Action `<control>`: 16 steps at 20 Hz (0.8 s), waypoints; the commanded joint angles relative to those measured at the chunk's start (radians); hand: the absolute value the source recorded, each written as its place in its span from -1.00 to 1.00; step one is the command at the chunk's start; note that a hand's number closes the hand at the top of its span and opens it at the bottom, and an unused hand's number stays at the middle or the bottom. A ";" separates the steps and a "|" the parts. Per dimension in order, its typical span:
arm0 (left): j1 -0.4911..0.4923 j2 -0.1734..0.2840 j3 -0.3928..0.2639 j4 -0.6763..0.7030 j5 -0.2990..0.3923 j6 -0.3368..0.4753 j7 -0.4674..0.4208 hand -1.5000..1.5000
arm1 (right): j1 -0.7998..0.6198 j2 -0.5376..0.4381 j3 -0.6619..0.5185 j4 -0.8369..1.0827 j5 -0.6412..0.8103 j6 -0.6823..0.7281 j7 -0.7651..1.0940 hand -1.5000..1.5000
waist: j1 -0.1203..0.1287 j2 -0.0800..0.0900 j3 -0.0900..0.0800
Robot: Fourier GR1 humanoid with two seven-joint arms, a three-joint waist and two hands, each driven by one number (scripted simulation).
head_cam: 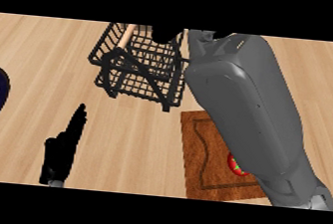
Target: Pick the sweet potato from the cutting board and place it in the tiered basket
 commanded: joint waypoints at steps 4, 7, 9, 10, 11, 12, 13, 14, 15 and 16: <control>-0.034 -0.016 0.012 0.036 -0.005 -0.004 0.043 0.00 | -0.003 0.001 0.091 0.278 0.004 -0.220 -0.077 1.00 | 0.006 0.006 -0.004; 0.016 -0.021 -0.003 -0.006 -0.023 0.008 0.052 0.00 | -0.047 0.001 0.097 0.327 -0.056 -0.238 -0.036 1.00 | 0.005 0.002 -0.004; -0.017 0.010 0.016 -0.019 -0.008 -0.021 0.096 0.00 | -0.032 0.001 0.092 0.440 -0.036 -0.323 -0.152 1.00 | 0.011 0.007 -0.004; -0.022 -0.041 0.002 0.085 -0.026 -0.013 -0.026 0.00 | -0.086 0.001 0.067 0.477 -0.110 -0.357 -0.122 1.00 | 0.020 0.011 -0.005; -0.044 -0.032 -0.002 0.063 -0.035 -0.007 0.030 0.00 | -0.039 0.001 0.100 0.455 -0.154 -0.412 -0.136 1.00 | 0.020 0.010 -0.004; 0.013 -0.017 -0.004 0.029 -0.029 -0.018 0.016 0.00 | -0.060 0.001 0.050 0.478 -0.179 -0.401 -0.145 1.00 | 0.023 0.009 -0.004; -0.015 -0.019 0.013 0.040 -0.018 -0.015 0.024 0.00 | 0.031 0.001 0.045 0.397 -0.244 -0.443 -0.154 1.00 | 0.017 0.008 -0.003; -0.046 -0.003 0.025 0.030 -0.007 -0.038 0.039 0.00 | -0.027 0.001 0.055 0.437 -0.306 -0.447 -0.122 -1.00 | 0.032 0.010 -0.004; -0.012 -0.018 0.003 0.032 -0.017 -0.030 0.033 0.00 | -0.005 0.001 0.036 0.459 -0.339 -0.473 -0.168 -1.00 | 0.038 0.013 -0.004; -0.055 -0.029 0.021 0.084 -0.024 -0.016 0.014 0.00 | -0.008 0.001 0.038 0.446 -0.381 -0.496 -0.181 -1.00 | 0.029 0.013 -0.004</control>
